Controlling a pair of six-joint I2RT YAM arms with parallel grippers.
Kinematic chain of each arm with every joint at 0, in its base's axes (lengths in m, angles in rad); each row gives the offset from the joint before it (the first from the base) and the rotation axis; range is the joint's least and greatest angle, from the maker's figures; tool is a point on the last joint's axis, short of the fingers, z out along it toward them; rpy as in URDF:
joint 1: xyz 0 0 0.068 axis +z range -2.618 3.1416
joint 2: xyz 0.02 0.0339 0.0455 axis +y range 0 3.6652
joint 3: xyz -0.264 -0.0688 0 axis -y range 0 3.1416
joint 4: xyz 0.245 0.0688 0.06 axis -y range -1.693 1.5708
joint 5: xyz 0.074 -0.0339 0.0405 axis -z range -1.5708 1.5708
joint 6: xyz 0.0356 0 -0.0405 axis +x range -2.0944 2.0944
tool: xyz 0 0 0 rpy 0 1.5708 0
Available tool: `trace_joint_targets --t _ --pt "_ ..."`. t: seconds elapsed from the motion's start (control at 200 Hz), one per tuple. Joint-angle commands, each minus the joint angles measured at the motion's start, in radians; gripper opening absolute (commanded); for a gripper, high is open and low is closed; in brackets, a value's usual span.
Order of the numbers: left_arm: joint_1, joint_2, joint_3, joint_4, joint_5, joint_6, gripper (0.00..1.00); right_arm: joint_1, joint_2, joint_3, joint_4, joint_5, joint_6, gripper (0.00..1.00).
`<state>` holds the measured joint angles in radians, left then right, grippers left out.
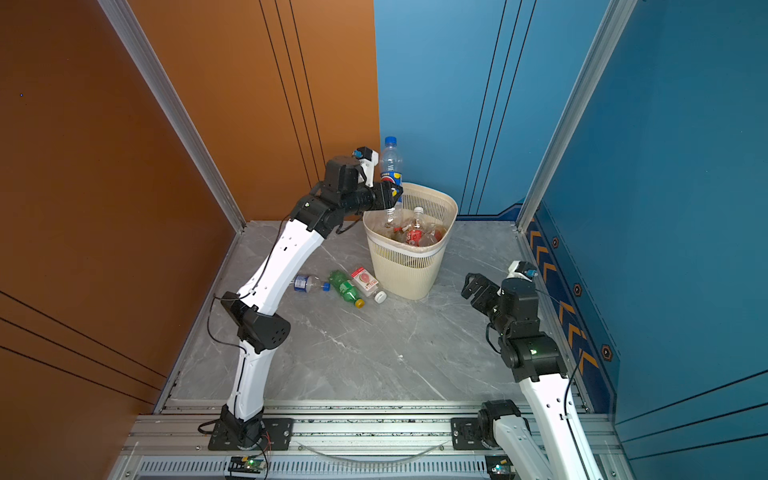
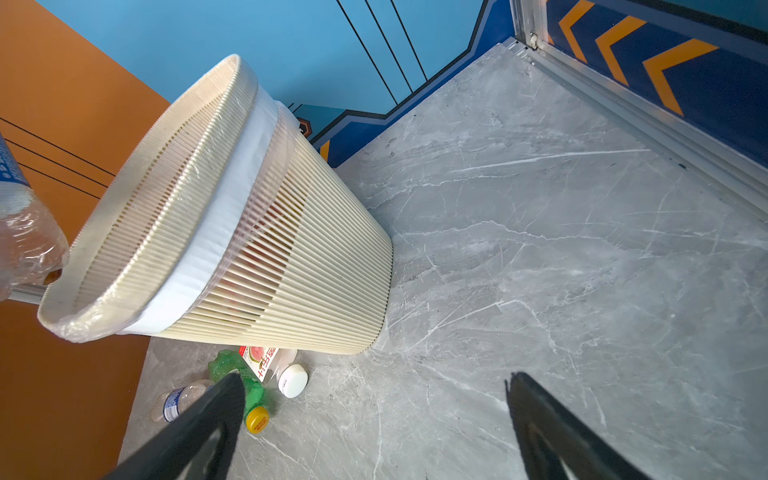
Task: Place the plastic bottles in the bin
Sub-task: 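Lift the Pepsi bottle with the left gripper and carry it over the bin, then open the left gripper to drop the Pepsi bottle and withdraw the left arm, then reach the right gripper to the green soda bottle and close around it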
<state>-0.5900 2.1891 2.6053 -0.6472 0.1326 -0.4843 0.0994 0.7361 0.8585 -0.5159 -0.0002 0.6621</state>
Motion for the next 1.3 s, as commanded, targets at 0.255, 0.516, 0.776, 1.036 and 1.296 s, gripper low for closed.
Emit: trace_joint_targets --t 0.255,0.516,0.776,1.036,1.296 --pt "-0.017 -0.051 -0.061 0.006 -0.002 -0.021 0.98 -0.013 0.007 -0.001 -0.015 0.000 -0.013 1.00" --pt "-0.013 -0.260 -0.188 0.008 -0.117 0.087 0.98 -0.015 0.020 0.008 -0.010 -0.011 -0.019 1.00" --pt "0.007 -0.741 -0.908 0.147 -0.362 0.138 0.97 0.015 0.032 0.016 -0.016 -0.035 -0.024 1.00" --pt "0.211 -1.190 -1.637 0.136 -0.334 -0.114 0.98 0.229 0.072 0.045 -0.029 0.071 -0.006 1.00" --pt "0.372 -1.397 -1.832 0.060 -0.291 -0.190 0.97 0.759 0.284 0.192 0.013 0.367 -0.026 1.00"
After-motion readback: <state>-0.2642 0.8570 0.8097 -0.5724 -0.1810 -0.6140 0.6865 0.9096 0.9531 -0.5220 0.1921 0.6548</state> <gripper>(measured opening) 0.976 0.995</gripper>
